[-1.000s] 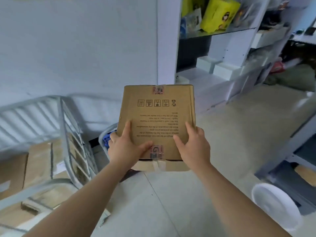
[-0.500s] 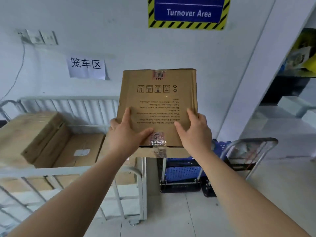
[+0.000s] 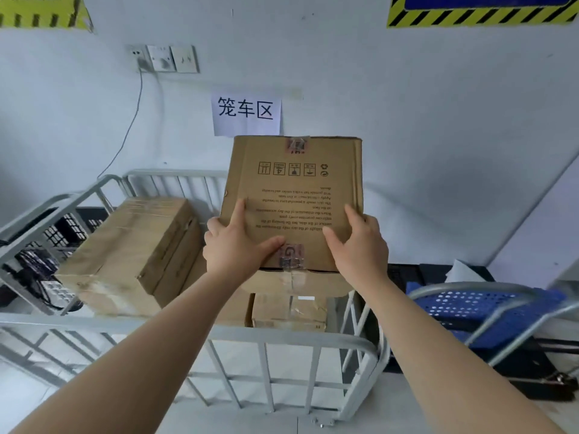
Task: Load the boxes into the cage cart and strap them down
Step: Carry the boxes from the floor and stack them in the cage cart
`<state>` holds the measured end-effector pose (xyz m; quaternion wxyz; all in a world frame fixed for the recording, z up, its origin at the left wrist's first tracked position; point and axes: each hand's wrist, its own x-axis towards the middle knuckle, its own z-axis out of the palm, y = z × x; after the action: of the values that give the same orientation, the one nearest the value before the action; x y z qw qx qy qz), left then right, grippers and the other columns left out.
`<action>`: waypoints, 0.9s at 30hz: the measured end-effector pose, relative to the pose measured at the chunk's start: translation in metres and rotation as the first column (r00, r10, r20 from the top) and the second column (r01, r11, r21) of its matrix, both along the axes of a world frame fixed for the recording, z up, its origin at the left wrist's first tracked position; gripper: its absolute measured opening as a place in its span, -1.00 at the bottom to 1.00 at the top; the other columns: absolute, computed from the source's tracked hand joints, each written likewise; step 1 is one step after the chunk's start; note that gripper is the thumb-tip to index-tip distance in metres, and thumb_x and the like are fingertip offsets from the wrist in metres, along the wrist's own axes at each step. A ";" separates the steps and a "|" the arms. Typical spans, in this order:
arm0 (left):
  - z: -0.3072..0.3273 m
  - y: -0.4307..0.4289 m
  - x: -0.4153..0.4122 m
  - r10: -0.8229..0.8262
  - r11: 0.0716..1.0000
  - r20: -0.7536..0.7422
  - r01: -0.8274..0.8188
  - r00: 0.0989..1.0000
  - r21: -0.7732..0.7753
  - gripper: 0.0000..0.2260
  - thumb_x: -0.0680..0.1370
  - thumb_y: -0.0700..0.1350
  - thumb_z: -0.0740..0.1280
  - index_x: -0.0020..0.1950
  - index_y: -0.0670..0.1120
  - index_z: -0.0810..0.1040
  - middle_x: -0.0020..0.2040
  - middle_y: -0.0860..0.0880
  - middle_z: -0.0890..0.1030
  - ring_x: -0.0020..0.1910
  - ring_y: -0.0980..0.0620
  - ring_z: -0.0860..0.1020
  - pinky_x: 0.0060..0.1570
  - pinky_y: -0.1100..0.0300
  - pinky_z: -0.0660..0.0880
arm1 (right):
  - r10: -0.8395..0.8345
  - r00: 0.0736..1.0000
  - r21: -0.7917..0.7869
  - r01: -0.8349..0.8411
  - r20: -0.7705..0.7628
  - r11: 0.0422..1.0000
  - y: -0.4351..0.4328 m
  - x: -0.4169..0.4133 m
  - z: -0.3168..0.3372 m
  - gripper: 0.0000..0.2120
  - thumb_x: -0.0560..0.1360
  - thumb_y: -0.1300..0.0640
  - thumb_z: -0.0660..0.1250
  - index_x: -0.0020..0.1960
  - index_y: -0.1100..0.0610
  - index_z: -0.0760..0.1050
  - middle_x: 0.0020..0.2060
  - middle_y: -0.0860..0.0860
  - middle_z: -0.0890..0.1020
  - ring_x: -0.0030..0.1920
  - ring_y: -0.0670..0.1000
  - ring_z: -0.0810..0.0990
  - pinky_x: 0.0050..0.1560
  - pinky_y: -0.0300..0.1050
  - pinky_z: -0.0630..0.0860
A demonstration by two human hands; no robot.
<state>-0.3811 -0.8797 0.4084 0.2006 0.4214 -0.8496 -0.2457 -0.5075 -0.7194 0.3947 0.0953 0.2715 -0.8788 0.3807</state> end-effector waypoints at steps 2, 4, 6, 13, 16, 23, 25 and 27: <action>-0.015 -0.021 -0.002 0.005 0.999 0.032 -0.006 0.999 0.035 -0.07 0.24 0.43 0.40 0.48 0.27 0.01 0.34 -0.17 0.26 0.28 -0.19 0.33 0.20 -0.11 0.44 | 0.002 1.000 0.032 -0.003 0.024 0.999 -0.022 -0.003 -0.014 -0.40 0.51 -0.18 0.26 0.48 0.00 0.24 0.31 0.10 0.40 0.20 0.10 0.51 0.14 0.01 0.48; -0.032 -0.039 -0.007 0.008 0.997 0.058 -0.013 0.998 0.080 -0.07 0.24 0.43 0.40 0.49 0.28 0.01 0.35 -0.17 0.26 0.29 -0.19 0.32 0.22 -0.14 0.43 | 0.007 0.999 0.065 -0.009 0.036 0.998 -0.041 -0.009 -0.030 -0.40 0.51 -0.18 0.26 0.48 0.00 0.24 0.30 0.11 0.41 0.21 0.11 0.50 0.13 0.01 0.47; -0.050 -0.055 -0.016 0.010 0.993 0.078 -0.019 0.997 0.113 -0.07 0.25 0.42 0.40 0.49 0.27 0.01 0.35 -0.17 0.26 0.30 -0.20 0.31 0.24 -0.15 0.41 | 0.006 0.999 0.097 -0.011 0.050 0.995 -0.056 -0.019 -0.047 -0.40 0.51 -0.18 0.26 0.47 0.00 0.24 0.30 0.12 0.42 0.19 0.12 0.51 0.09 -0.03 0.48; -0.113 -0.099 -0.072 -0.002 0.979 0.173 -0.033 0.985 0.200 -0.07 0.26 0.42 0.40 0.49 0.28 0.00 0.36 -0.17 0.24 0.31 -0.19 0.31 0.25 -0.14 0.41 | -0.018 0.990 0.173 -0.006 0.140 0.985 -0.101 -0.076 -0.114 -0.39 0.50 -0.21 0.26 0.47 -0.04 0.23 0.30 0.08 0.41 0.17 0.13 0.53 0.02 -0.04 0.50; -0.145 -0.117 -0.105 -0.004 0.971 0.210 -0.047 0.978 0.235 -0.08 0.26 0.42 0.39 0.49 0.29 -0.02 0.37 -0.16 0.24 0.32 -0.17 0.31 0.23 -0.12 0.42 | -0.020 0.985 0.210 -0.017 0.172 0.978 -0.119 -0.108 -0.145 -0.39 0.49 -0.21 0.26 0.47 -0.03 0.24 0.29 0.08 0.42 0.19 0.12 0.52 0.01 -0.03 0.51; -0.220 -0.153 -0.170 -0.042 0.955 0.308 -0.053 0.950 0.293 -0.08 0.23 0.44 0.39 0.46 0.31 -0.01 0.32 -0.14 0.27 0.28 -0.17 0.33 0.22 -0.09 0.43 | -0.070 0.958 0.280 -0.010 0.277 0.960 -0.153 -0.168 -0.217 -0.37 0.50 -0.19 0.27 0.49 -0.02 0.20 0.33 0.07 0.39 0.17 0.09 0.53 -0.01 -0.03 0.54; -0.239 -0.164 -0.183 -0.057 0.955 0.345 -0.050 0.937 0.292 -0.08 0.21 0.46 0.38 0.44 0.32 -0.01 0.29 -0.12 0.29 0.26 -0.16 0.35 0.19 -0.09 0.44 | -0.086 0.947 0.300 -0.011 0.308 0.954 -0.160 -0.178 -0.236 -0.37 0.50 -0.19 0.26 0.49 -0.02 0.20 0.31 0.07 0.39 0.15 0.10 0.53 0.01 -0.02 0.56; -0.257 -0.175 -0.194 -0.079 0.955 0.382 -0.041 0.921 0.294 -0.06 0.20 0.48 0.37 0.45 0.32 -0.01 0.27 -0.11 0.29 0.25 -0.16 0.36 0.19 -0.09 0.45 | -0.100 0.931 0.301 -0.010 0.350 0.954 -0.167 -0.183 -0.255 -0.38 0.51 -0.18 0.25 0.50 0.00 0.19 0.30 0.06 0.39 0.16 0.10 0.52 0.05 0.02 0.55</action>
<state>-0.5746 -1.0548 0.1514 -0.0403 0.4786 -0.8301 -0.2833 -0.6905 -0.8867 0.1397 -0.1010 0.1878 -0.9344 0.2852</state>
